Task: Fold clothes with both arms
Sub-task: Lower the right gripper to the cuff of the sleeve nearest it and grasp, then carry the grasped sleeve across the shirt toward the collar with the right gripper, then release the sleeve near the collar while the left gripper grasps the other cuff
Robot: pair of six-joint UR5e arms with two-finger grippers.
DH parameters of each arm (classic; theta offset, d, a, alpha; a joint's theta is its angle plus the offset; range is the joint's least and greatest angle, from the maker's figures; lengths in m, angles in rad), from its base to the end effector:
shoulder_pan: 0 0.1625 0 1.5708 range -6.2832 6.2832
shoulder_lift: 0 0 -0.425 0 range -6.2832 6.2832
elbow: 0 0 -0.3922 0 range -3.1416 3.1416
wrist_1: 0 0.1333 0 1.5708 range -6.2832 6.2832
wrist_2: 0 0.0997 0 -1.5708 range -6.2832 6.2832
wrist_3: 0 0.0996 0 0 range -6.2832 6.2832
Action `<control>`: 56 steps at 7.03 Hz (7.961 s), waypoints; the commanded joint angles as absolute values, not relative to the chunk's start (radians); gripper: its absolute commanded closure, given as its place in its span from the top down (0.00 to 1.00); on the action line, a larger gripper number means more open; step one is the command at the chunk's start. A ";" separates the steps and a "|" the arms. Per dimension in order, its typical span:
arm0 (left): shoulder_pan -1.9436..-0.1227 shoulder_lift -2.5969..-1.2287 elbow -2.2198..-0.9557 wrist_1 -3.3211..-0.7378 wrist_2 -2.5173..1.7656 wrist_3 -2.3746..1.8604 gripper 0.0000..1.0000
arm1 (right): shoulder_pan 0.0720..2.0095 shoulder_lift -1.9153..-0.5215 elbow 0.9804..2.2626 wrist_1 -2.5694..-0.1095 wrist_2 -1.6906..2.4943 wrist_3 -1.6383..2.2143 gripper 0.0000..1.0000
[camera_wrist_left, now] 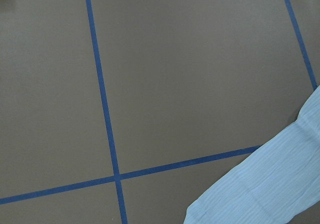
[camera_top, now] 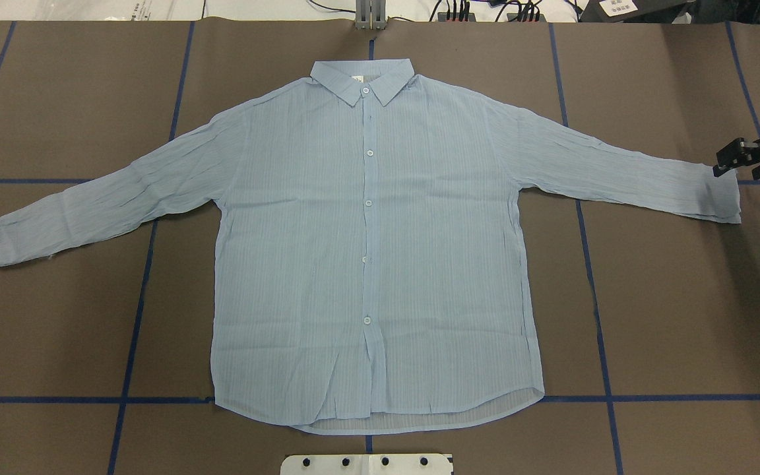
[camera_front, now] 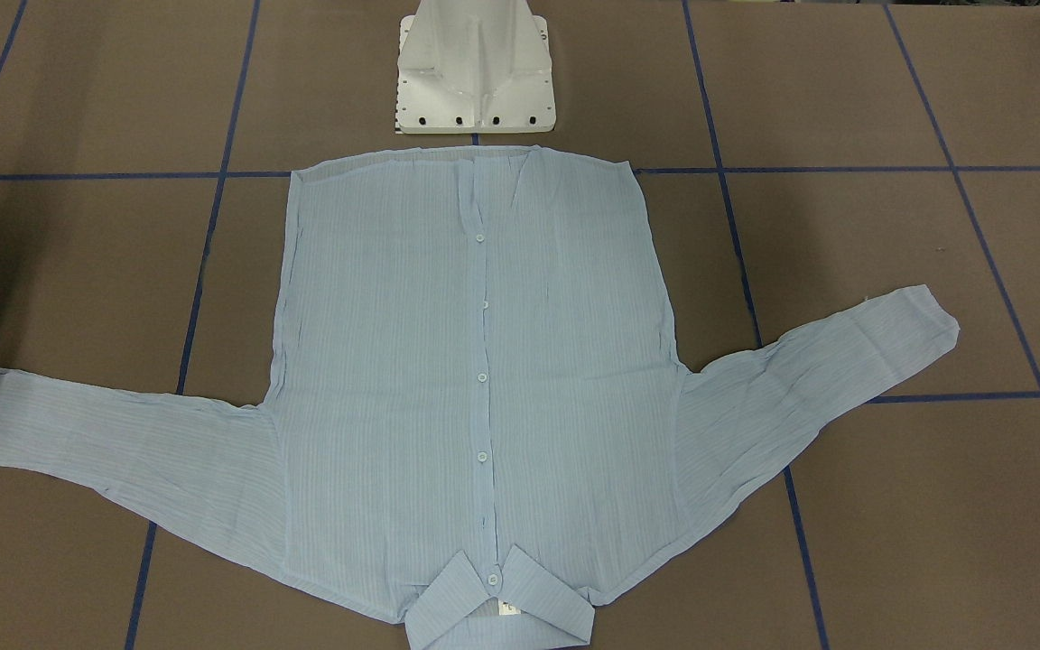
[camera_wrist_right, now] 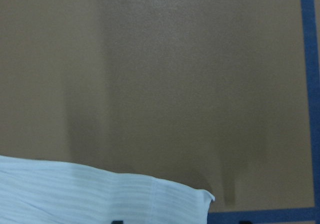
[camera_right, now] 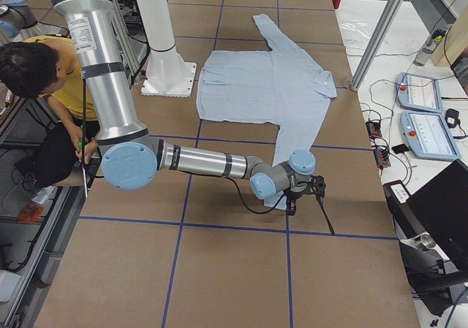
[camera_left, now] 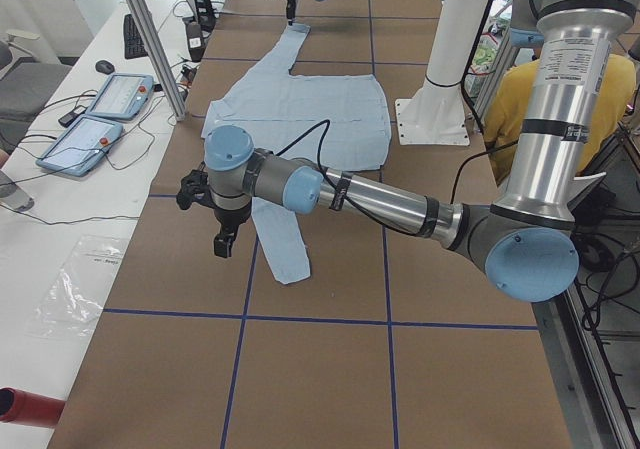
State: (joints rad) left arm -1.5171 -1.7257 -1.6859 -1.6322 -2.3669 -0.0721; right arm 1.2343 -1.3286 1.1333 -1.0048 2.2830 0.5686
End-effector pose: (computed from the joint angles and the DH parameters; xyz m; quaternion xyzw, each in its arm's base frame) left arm -0.0320 -0.5630 0.5112 0.1277 0.3911 0.0556 0.9097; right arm -0.1360 -0.5954 0.6854 0.0055 -0.3837 0.0429 0.9225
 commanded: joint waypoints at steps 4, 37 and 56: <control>-1.517 -1.724 -1.686 -1.632 -2.367 -0.072 1.00 | 1.233 -1.295 1.066 -1.006 2.283 0.571 0.61; -1.301 -1.646 -1.637 -1.778 -2.466 -0.343 0.99 | 0.575 -0.429 1.057 -1.055 1.654 1.855 1.00; -1.155 -1.693 -1.249 -2.102 -2.433 -0.365 0.78 | 0.584 -0.584 1.256 -1.172 1.649 1.836 1.00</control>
State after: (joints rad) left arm -1.1556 -1.6891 -1.2586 -2.1022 -2.4331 -0.3667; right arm 0.5847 -0.5817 1.2565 -1.1720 1.6487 1.8362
